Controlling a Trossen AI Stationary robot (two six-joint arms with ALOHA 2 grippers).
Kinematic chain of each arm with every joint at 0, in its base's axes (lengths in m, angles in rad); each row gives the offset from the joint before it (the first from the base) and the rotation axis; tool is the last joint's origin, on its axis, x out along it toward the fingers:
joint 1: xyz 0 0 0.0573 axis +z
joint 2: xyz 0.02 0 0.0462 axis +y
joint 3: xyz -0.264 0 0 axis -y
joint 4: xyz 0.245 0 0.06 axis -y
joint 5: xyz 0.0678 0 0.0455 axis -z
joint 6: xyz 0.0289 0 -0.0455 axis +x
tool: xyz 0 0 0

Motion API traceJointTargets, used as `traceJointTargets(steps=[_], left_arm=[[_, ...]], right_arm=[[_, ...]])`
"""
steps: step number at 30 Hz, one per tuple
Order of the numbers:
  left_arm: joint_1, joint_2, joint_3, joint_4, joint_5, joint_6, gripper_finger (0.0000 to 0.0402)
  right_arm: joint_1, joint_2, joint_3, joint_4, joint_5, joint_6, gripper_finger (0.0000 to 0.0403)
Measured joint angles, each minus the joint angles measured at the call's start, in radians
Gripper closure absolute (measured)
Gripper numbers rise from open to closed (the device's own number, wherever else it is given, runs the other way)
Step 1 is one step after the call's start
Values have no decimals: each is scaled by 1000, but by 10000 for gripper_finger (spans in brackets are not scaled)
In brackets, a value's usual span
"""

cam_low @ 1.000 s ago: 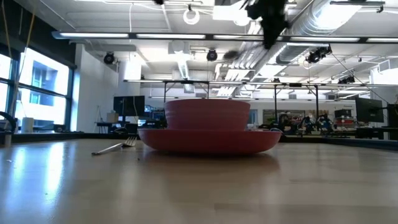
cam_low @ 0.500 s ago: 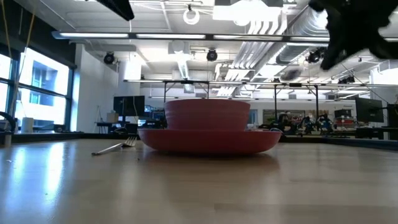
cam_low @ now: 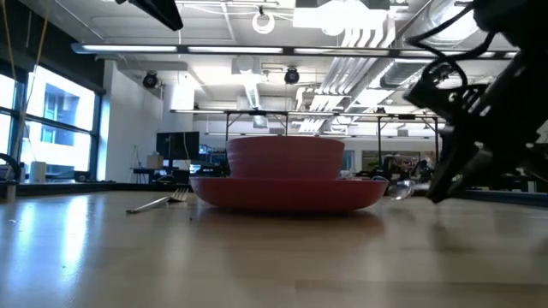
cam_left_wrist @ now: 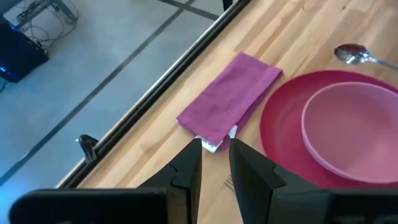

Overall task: Set table place
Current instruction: Put the silver spoon into the pink bowl

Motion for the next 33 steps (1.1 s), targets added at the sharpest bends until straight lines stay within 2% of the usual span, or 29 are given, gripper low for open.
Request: traceJointTargets(steps=[6,25,33], left_arm=[[0,6,1,-1,21,25,330],[-1,6,1,-1,56,21,330],[-1,6,1,-1,72,21,330]], right_arm=[[0,86,22,7,-1,52,403],[-93,83,17,-51,-73,-43,403],[-94,84,15,-38,-77,-93,402]])
